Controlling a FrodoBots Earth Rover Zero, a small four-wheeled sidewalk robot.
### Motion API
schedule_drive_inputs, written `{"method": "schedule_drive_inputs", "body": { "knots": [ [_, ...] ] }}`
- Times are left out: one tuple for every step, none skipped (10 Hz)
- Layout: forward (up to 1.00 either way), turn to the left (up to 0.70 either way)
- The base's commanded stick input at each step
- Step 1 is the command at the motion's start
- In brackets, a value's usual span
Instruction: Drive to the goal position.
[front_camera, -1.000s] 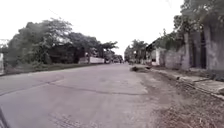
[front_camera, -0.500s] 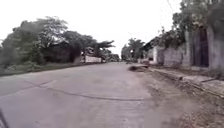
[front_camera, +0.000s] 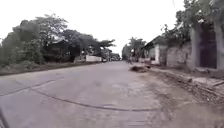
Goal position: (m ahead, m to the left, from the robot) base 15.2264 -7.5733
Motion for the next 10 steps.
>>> {"method": "schedule_drive_inputs", "body": {
  "knots": [
    [0.7, 0.0],
    [0.7, -0.04],
    [0.7, -0.27],
    [0.7, -0.27],
    [0.7, -0.27],
    [0.7, -0.27],
    [0.7, -0.27],
    [0.7, -0.03],
    [0.7, 0.0],
    [0.7, 0.0]
  ]
}}
